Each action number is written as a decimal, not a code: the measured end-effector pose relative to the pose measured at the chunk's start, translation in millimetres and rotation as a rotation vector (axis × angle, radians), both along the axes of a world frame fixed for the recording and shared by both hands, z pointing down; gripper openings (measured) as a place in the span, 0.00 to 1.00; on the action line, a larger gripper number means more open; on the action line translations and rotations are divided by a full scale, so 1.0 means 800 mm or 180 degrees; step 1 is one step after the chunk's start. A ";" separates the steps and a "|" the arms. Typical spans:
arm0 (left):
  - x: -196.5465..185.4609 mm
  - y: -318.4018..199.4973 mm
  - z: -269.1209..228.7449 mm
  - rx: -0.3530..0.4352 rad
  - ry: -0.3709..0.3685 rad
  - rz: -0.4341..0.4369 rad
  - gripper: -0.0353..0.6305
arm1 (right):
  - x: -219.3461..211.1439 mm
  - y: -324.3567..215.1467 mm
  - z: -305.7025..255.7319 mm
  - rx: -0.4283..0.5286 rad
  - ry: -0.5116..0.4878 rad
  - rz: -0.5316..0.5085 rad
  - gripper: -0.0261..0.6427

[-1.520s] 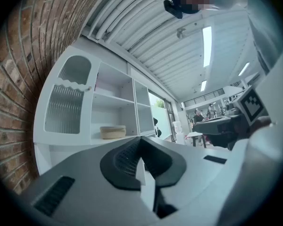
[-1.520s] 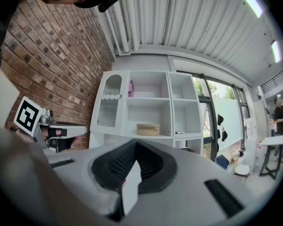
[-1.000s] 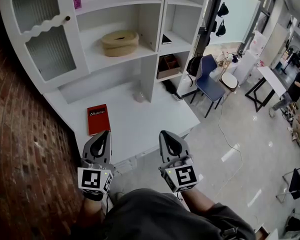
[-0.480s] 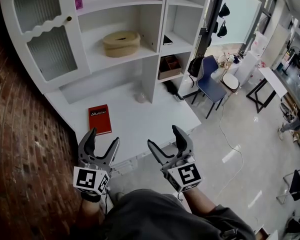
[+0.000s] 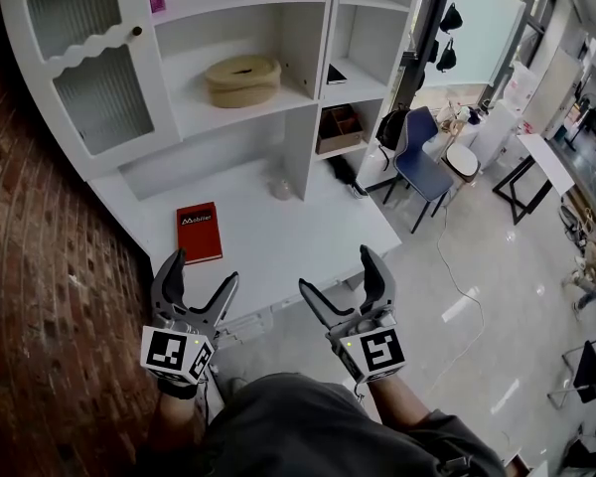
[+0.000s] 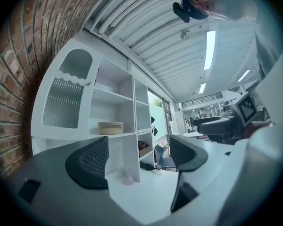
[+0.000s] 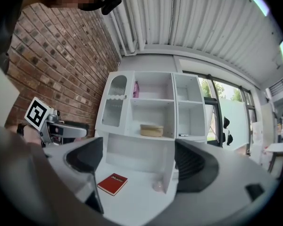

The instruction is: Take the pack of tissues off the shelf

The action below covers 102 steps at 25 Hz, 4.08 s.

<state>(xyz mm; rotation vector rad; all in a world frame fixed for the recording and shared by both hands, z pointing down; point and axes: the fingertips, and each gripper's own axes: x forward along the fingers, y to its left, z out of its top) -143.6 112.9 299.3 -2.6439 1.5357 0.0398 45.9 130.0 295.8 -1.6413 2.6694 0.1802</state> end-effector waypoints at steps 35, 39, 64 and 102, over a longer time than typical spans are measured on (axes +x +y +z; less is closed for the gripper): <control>-0.022 -0.192 -0.015 0.0012 -0.0032 0.0081 0.64 | -0.047 -0.175 0.003 -0.0091 0.0089 -0.0164 0.72; -0.029 -0.226 -0.017 0.0007 -0.0047 0.0178 0.64 | -0.056 -0.204 0.001 -0.0110 0.0109 -0.0072 0.73; -0.020 -0.393 -0.030 -0.0053 -0.0160 -0.0058 0.63 | -0.028 -0.381 -0.006 -0.0132 0.0065 -0.0220 0.72; -0.010 -0.626 -0.004 -0.1316 -0.0852 -0.0395 0.72 | -0.102 -0.677 -0.015 -0.0912 0.0710 -0.1276 0.72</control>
